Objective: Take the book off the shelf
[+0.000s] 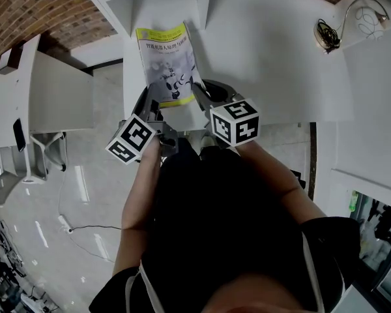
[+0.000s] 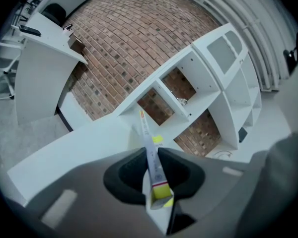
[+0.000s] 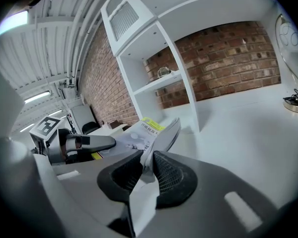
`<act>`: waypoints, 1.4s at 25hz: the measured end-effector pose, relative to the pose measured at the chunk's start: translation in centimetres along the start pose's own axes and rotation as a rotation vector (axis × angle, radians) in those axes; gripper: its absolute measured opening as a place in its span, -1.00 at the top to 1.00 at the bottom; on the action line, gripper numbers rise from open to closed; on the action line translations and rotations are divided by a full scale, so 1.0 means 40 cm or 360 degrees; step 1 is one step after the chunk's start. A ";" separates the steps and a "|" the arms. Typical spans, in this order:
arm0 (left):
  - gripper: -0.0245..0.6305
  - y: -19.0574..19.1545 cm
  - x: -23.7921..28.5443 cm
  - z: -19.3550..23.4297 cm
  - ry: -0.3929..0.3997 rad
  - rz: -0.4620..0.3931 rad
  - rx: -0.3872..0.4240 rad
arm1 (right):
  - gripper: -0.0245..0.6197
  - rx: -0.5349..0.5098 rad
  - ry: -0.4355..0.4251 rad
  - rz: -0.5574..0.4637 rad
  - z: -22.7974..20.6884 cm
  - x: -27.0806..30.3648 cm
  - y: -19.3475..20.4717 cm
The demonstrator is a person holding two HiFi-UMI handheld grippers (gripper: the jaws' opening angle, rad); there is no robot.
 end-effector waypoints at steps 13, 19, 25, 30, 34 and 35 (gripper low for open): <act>0.70 0.012 -0.069 -0.046 -0.0019 -0.0087 0.0016 | 0.72 -0.0050 -0.0111 0.0004 0.027 -0.058 0.006; 0.70 -0.006 -0.099 -0.064 -0.0034 -0.0134 0.0039 | 0.72 -0.0079 -0.0160 -0.0017 0.048 -0.082 -0.009; 0.70 -0.030 -0.116 -0.088 -0.0026 -0.0177 0.0076 | 0.71 -0.0108 -0.0196 -0.0048 0.066 -0.100 -0.032; 0.70 -0.041 -0.121 -0.098 -0.0002 -0.0208 0.0077 | 0.71 -0.0125 -0.0215 -0.0074 0.078 -0.107 -0.046; 0.70 -0.053 -0.124 -0.106 0.0018 -0.0223 0.0084 | 0.71 -0.0133 -0.0225 -0.0092 0.087 -0.110 -0.055; 0.70 -0.057 -0.125 -0.106 0.0016 -0.0228 0.0088 | 0.71 -0.0136 -0.0225 -0.0095 0.088 -0.111 -0.058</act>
Point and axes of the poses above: the fingertips, and each gripper's own axes: x forward along the fingers, z to its left, y out of its underside, the point moved 1 cm from there along -x, backward along the fingers, and after that the axes turned 11 degrees about x, right-handed, at the moved point
